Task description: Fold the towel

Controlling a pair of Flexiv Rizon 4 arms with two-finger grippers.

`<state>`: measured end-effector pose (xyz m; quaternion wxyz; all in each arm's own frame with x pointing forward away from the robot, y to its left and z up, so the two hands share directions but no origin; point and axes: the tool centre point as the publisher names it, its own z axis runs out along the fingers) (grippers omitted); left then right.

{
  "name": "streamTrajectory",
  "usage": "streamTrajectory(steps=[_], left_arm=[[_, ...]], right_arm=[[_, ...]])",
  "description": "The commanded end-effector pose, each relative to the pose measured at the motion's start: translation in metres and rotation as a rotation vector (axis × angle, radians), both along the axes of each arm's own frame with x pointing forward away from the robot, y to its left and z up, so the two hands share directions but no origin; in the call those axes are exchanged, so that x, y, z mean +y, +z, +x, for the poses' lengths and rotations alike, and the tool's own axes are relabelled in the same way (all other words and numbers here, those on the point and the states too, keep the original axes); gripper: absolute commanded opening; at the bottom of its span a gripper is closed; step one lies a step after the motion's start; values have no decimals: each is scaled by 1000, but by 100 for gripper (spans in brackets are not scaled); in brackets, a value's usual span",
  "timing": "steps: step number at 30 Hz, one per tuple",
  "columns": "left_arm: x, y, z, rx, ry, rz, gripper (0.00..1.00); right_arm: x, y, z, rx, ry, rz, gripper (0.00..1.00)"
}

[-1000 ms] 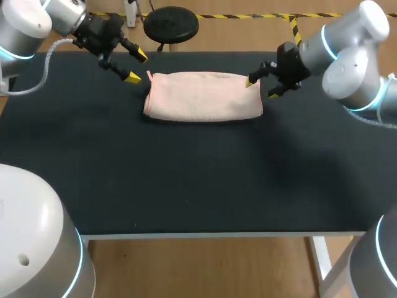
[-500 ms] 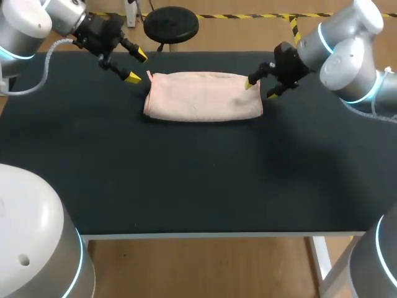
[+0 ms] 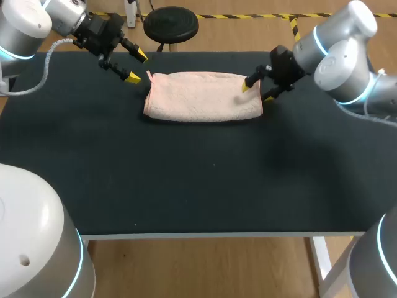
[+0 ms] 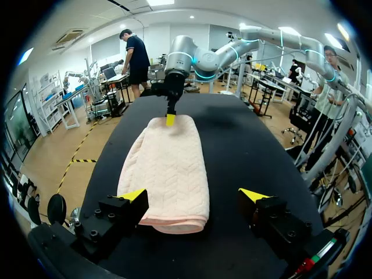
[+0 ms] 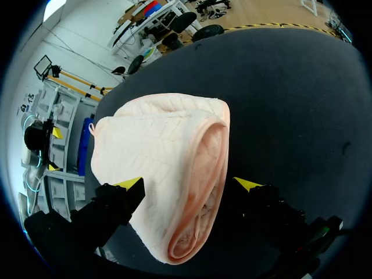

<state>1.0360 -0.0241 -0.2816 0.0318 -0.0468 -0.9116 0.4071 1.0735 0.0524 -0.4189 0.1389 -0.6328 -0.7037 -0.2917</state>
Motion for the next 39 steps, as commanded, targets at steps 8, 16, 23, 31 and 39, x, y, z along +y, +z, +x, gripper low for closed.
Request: streamTrajectory(steps=[8,16,23,31,39], left_arm=[[0,0,-1,-3,1,0,100],[0,0,-1,-3,1,0,100],[0,0,-1,-3,1,0,100],[0,0,-1,-3,1,0,100],[0,0,-1,-3,1,0,100]], right_arm=[[14,-7,6,4,18,13,100],[23,-9,7,11,21,19,98],[18,-6,5,18,-8,-18,0],[20,11,4,-1,-16,-97,0],[39,32,11,-29,-21,-172,0]])
